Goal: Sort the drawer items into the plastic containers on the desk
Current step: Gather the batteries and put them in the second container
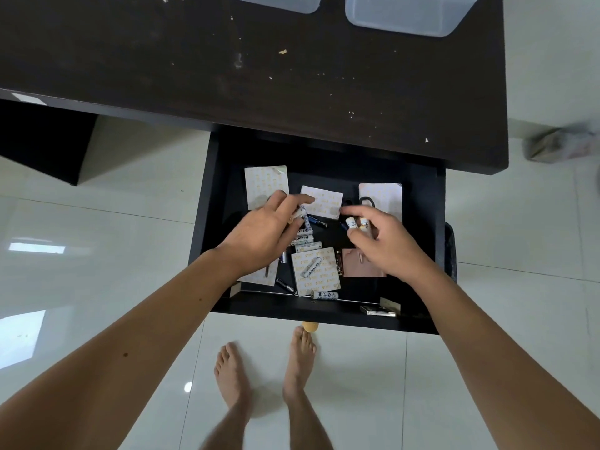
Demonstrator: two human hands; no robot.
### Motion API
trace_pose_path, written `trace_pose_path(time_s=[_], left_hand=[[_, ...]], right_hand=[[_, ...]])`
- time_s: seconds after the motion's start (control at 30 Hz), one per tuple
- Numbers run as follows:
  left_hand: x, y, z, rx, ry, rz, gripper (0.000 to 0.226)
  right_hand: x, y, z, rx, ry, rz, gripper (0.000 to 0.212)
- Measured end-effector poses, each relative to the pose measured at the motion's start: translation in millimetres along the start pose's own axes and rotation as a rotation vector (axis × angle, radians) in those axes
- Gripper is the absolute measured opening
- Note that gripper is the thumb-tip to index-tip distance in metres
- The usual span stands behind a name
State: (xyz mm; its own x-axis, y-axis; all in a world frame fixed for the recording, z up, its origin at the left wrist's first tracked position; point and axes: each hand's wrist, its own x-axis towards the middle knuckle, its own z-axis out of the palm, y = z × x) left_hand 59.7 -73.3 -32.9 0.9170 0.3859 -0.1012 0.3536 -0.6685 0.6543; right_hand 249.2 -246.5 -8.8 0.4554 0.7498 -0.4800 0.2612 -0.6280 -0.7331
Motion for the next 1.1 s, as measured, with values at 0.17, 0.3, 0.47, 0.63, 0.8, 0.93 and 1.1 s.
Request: trace_pose_path(time_s=[0.17, 0.3, 0.47, 0.63, 0.8, 0.93, 1.1], left_hand=[[1, -4, -3, -0.158, 0.015, -0.089, 0.027], [4, -6, -7, -0.232, -0.044, -0.140, 0.019], [17, -2, -14, 0.059, 0.006, 0.005, 0.008], [35, -6, -13, 0.312, -0.119, 0.135, 0.024], [39, -11, -10, 0.384, -0.132, 0.212, 0.020], [37, -15, -14, 0.329, -0.077, 0.216, 0.014], [25, -15, -25, 0.194, -0.047, 0.096, 0.018]], right_hand=[[0, 2, 3, -0.013, 0.090, 0.038, 0.017], [4, 3, 8, -0.127, 0.185, 0.005, 0.010], [11, 4, 11, -0.338, 0.239, -0.036, 0.019], [16, 3, 14, -0.491, 0.274, -0.101, 0.015], [16, 6, 16, -0.574, 0.204, -0.073, 0.019], [14, 4, 13, -0.467, 0.164, -0.093, 0.010], [9, 1, 14, -0.508, 0.122, -0.103, 0.020]])
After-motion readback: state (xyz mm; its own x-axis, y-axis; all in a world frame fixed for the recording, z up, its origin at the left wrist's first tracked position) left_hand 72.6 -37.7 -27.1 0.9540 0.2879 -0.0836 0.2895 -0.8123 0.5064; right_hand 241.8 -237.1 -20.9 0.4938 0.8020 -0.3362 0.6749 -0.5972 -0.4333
